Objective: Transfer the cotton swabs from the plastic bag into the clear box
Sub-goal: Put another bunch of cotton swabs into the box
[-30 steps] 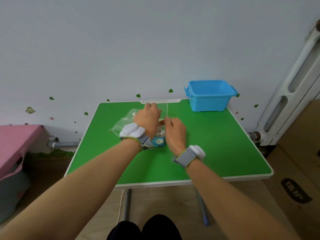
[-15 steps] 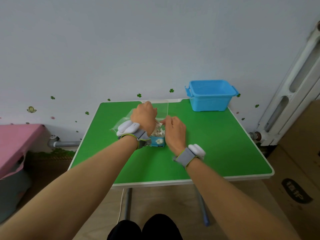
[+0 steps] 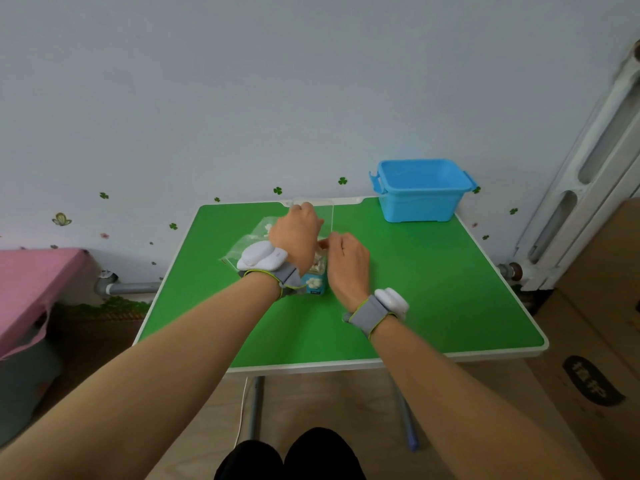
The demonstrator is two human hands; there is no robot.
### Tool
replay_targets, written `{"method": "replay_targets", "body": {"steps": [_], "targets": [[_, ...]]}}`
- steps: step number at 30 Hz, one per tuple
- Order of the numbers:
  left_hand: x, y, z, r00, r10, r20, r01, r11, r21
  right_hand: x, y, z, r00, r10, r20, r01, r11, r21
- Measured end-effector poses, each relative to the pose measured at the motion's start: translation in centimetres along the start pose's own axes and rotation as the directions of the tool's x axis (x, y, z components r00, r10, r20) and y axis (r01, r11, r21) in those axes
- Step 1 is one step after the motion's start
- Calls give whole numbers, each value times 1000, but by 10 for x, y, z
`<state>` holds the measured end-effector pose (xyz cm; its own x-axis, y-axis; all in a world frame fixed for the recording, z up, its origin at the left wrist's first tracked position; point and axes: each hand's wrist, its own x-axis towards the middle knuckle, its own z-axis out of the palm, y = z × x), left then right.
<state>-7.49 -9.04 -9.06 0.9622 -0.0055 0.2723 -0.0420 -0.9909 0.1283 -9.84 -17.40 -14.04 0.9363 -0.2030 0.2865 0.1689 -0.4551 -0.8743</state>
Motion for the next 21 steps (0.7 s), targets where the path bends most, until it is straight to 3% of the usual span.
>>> {"method": "replay_targets", "body": {"steps": [3, 5, 11, 14, 18, 21], "targets": [[-12, -1, 4, 982, 185, -39, -175, 968, 179, 0, 0, 1, 1000, 6, -3, -6, 1000, -5], [-14, -2, 7, 964, 261, -58, -249, 954, 168, 1, 0, 3, 1000, 11, -11, -11, 1000, -7], [-15, -12, 15, 947, 306, -95, -305, 952, 28, 1, 2, 3, 999, 30, -41, -29, 999, 15], [-22, -17, 17, 910, 366, -196, -378, 926, -23, 1, 1, 3, 999, 29, -34, -29, 999, 14], [-33, -24, 19, 933, 242, -266, -302, 928, -218, 0, 0, 3, 999, 24, -46, -22, 999, 47], [-47, -32, 24, 924, 302, -237, -340, 930, -141, -1, 0, 3, 999, 26, -45, -24, 998, 55]]}}
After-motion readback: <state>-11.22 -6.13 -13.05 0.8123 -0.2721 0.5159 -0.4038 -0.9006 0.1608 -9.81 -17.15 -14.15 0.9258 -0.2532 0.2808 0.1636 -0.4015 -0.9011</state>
